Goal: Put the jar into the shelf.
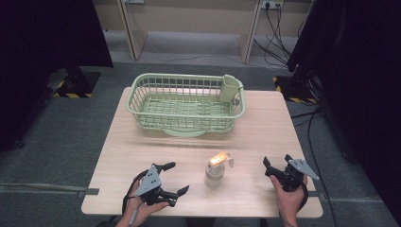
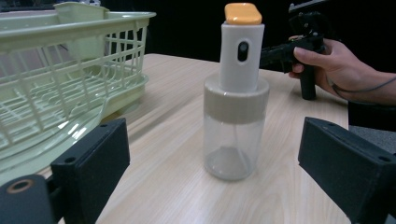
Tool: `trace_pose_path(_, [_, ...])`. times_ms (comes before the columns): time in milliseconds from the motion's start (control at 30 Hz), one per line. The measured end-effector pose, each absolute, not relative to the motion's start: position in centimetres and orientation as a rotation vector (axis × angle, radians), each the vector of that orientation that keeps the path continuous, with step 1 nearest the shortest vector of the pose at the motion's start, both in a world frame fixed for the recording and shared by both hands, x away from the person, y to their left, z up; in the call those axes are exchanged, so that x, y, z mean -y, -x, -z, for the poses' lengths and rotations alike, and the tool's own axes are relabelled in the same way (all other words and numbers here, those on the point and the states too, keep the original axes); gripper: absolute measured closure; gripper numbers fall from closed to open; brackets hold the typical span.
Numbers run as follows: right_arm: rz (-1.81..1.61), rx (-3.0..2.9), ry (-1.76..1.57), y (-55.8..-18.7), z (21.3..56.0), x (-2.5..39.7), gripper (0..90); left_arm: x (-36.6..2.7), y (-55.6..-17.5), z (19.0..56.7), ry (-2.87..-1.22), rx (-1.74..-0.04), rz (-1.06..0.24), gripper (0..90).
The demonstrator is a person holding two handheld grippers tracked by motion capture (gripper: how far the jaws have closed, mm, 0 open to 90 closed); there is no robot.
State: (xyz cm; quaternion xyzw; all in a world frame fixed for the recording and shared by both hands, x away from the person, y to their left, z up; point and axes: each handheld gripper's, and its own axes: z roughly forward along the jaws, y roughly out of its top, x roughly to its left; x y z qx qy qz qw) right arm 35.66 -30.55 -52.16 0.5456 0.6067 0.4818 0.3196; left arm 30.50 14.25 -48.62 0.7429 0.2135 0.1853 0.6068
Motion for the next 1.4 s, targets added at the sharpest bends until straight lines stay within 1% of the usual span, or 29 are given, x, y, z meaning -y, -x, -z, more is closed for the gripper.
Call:
trace_pose_path(233, [-1.267, -1.595, -1.433, -35.7, 52.2, 30.6, 5.0, -12.3, -31.6, 47.7, -1.692, -0.477, -0.425, 8.5])
trace_pose_path(500, [-1.267, -1.596, -1.434, -35.7, 52.2, 30.6, 5.1, -10.3, -32.8, 47.1, -1.698, -0.455, -0.418, 12.2])
trace_pose_path(733, [-1.269, -1.594, -1.433, -35.7, 52.2, 30.6, 5.2, -8.6, -33.3, 47.1, -1.713, -0.434, -0.409, 22.8])
trace_pose_path(800, [-1.267, -1.595, -1.432, -35.7, 52.2, 30.6, 5.2, -8.2, -33.5, 47.0, -1.713, -0.441, -0.41, 24.5])
trace_pose_path(933, [-1.267, -1.596, -1.432, -35.7, 52.2, 30.6, 5.2, -7.7, -33.8, 46.9, -1.703, -0.451, -0.407, 29.0])
trace_pose_path(1100, [-1.266, -1.596, -1.435, -35.7, 52.2, 30.6, 5.4, -7.2, -33.8, 46.7, -1.714, -0.431, -0.412, 37.1])
trace_pose_path(1267, [-1.264, -1.597, -1.432, -35.7, 52.2, 30.5, 5.4, -6.4, -33.9, 46.6, -1.726, -0.422, -0.411, 41.8])
trace_pose_path(1400, [-1.266, -1.595, -1.436, -35.7, 52.2, 30.6, 5.5, -6.0, -33.9, 46.8, -1.735, -0.41, -0.408, 49.4])
